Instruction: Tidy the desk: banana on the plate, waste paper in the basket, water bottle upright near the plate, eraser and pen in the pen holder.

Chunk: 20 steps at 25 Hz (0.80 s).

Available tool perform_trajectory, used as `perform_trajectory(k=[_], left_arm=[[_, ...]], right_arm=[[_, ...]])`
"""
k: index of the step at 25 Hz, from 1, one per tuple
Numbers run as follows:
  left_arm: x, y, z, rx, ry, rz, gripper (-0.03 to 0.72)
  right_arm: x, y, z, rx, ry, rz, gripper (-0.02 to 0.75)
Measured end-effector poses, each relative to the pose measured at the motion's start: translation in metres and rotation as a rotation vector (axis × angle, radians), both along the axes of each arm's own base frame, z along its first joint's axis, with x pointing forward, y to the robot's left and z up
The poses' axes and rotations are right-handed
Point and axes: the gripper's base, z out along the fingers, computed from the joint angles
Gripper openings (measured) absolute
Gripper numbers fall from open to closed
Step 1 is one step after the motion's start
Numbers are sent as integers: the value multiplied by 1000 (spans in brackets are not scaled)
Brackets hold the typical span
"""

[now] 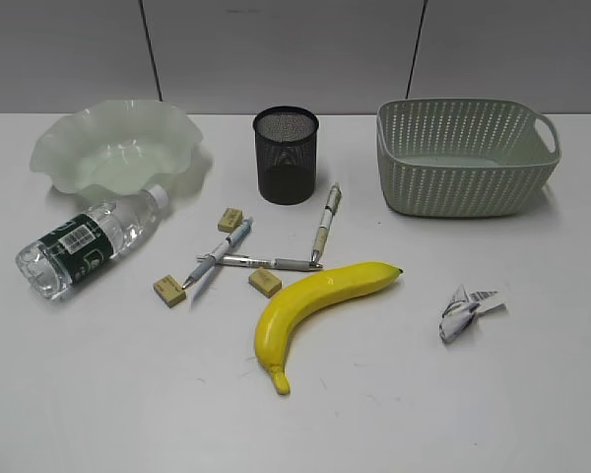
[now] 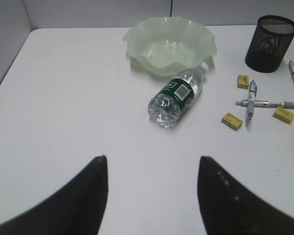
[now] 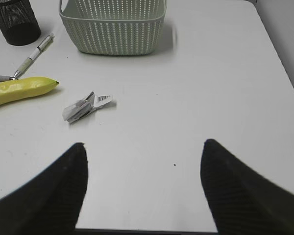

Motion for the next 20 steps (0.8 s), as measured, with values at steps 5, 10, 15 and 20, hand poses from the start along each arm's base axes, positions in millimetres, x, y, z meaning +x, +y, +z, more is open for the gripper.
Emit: perform_trajectory(k=[5, 10, 15, 20], left_arm=[[0, 0, 0, 0, 0, 0, 437], [0, 0, 0, 0, 0, 0, 437], [0, 0, 0, 0, 0, 0, 437], [0, 0, 0, 0, 0, 0, 437]], right_arm=[[0, 0, 0, 0, 0, 0, 563], [0, 0, 0, 0, 0, 0, 563], [0, 0, 0, 0, 0, 0, 563], [0, 0, 0, 0, 0, 0, 563]])
